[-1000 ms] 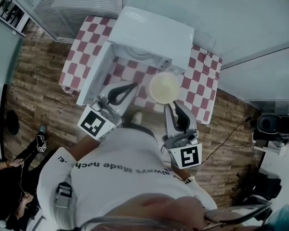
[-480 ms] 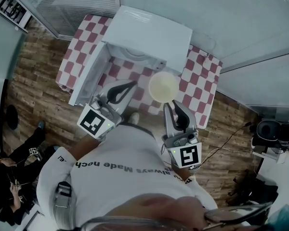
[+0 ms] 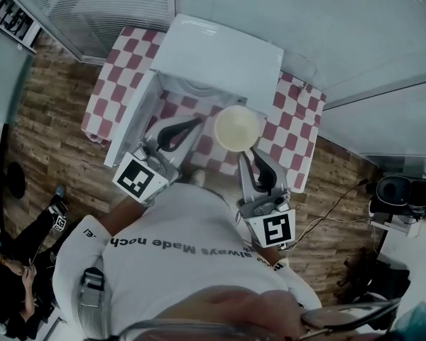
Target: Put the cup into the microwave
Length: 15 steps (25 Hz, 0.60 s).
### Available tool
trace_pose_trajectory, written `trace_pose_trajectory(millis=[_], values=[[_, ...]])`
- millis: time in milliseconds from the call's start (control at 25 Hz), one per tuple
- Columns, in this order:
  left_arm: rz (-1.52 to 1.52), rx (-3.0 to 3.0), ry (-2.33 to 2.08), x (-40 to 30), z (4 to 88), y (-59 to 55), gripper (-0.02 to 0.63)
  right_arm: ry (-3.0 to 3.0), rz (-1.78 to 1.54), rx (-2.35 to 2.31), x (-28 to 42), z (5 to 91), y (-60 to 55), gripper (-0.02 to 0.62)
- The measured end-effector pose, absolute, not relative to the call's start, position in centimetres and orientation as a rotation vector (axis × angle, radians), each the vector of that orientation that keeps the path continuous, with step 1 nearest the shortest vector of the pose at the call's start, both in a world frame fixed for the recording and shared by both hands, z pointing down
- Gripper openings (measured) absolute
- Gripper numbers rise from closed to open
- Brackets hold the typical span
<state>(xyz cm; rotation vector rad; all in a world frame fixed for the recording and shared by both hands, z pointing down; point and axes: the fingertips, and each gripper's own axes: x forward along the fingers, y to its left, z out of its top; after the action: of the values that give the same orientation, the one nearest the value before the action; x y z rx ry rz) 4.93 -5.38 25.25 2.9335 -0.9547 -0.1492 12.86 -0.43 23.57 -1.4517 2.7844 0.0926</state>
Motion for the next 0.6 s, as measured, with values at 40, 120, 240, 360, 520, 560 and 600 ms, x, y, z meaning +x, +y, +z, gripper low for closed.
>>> trace_pose_trajectory(millis=[40, 120, 240, 360, 520, 560, 600], values=[[-0.15, 2.937, -0.947, 4.7, 25.1, -5.7, 0.003, 2.786, 0.091, -1.454, 12.5, 23.6, -0.8, 0.048], [-0.147, 2.944, -0.932, 4.1, 24.9, -6.3, 0.003, 2.781, 0.092, -1.46, 11.8, 23.5, -1.4, 0.048], [-0.132, 2.948, -0.92, 3.2, 25.2, -7.1, 0.003, 2.769, 0.091, -1.47, 10.9, 23.5, -2.1, 0.048], [-0.128, 2.946, -0.914, 2.6, 25.4, -7.6, 0.003, 2.768, 0.078, -1.478, 10.3, 23.8, -2.5, 0.048], [-0.106, 2.935, -0.908, 1.9, 26.3, -8.5, 0.003, 2.777, 0.065, -1.485, 9.6, 24.5, -3.4, 0.048], [-0.1, 2.931, -0.908, 1.7, 26.6, -8.7, 0.003, 2.778, 0.059, -1.488, 9.5, 24.7, -3.5, 0.048], [-0.094, 2.927, -0.906, 1.6, 26.9, -8.8, 0.003, 2.778, 0.055, -1.492, 9.4, 24.9, -3.6, 0.048]])
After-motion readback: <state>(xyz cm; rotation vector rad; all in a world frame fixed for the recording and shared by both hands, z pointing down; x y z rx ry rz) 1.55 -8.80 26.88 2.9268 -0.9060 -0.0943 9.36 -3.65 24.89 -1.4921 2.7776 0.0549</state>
